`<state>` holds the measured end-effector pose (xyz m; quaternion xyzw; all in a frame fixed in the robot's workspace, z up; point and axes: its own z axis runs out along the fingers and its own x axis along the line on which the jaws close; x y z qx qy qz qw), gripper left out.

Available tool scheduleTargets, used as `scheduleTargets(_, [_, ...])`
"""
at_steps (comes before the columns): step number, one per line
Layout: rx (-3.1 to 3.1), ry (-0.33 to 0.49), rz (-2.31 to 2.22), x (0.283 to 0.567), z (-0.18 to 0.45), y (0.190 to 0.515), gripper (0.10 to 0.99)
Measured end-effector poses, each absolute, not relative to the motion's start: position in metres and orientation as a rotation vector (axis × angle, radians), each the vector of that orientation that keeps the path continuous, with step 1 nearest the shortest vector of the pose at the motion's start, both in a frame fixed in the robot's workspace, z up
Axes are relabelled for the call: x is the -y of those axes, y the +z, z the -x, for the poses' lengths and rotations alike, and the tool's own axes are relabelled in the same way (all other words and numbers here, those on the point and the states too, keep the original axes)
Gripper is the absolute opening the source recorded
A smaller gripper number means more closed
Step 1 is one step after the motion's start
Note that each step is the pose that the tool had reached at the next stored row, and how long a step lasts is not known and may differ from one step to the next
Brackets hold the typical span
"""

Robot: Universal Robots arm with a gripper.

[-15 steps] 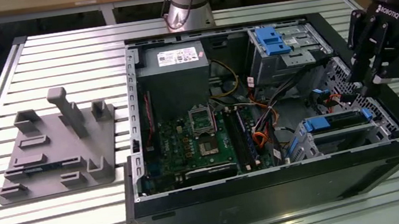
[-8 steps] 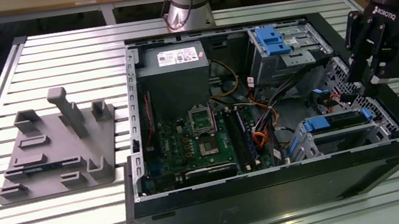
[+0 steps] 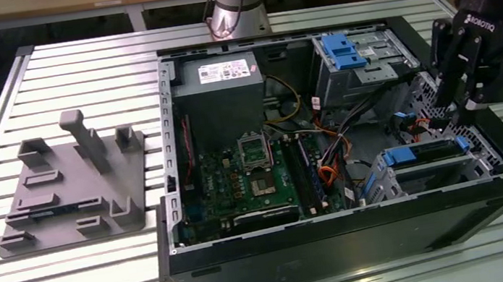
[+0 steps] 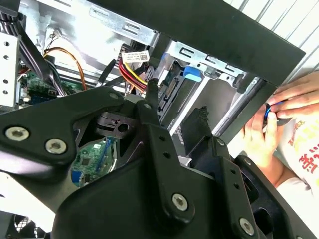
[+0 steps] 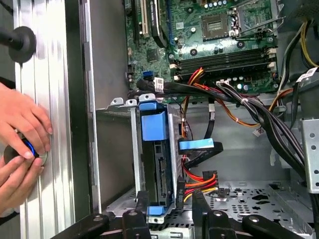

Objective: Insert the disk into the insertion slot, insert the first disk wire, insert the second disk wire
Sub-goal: 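Insert the first disk wire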

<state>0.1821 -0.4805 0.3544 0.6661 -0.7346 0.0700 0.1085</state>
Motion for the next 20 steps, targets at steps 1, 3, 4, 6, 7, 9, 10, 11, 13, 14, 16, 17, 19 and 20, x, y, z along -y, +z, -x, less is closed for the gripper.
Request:
scheduleTargets(1, [2.161, 0.205, -1.960, 0.4803, -0.1821, 0.3538, 0.471])
scheduleTargets(3, [2.164, 0.200, -1.962, 0.4801, -0.1820, 0.3531, 0.471])
scheduleTargets(4, [2.168, 0.191, -1.967, 0.4800, -0.1820, 0.3529, 0.471])
scheduleTargets(6, [2.185, 0.159, -1.983, 0.4801, -0.1818, 0.3528, 0.471])
scheduleTargets(7, [2.191, 0.146, -1.990, 0.4800, -0.1818, 0.3528, 0.471])
scheduleTargets(9, [2.193, 0.141, -1.992, 0.4803, -0.1818, 0.3527, 0.471])
scheduleTargets(10, [2.192, 0.140, -1.992, 0.4804, -0.1818, 0.3527, 0.471])
scheduleTargets(11, [2.192, 0.140, -1.991, 0.4804, -0.1817, 0.3527, 0.471])
scheduleTargets(13, [2.192, 0.140, -1.991, 0.4805, -0.1817, 0.3527, 0.471])
scheduleTargets(14, [2.192, 0.140, -1.991, 0.4806, -0.1817, 0.3526, 0.471])
scheduleTargets(16, [2.192, 0.140, -1.991, 0.4819, -0.1818, 0.3522, 0.471])
scheduleTargets(17, [2.192, 0.140, -1.991, 0.4828, -0.1818, 0.3518, 0.471])
scheduleTargets(19, [2.197, 0.139, -1.986, 0.4847, -0.1818, 0.3509, 0.471])
scheduleTargets(20, [2.202, 0.138, -1.979, 0.4850, -0.1817, 0.3502, 0.471])
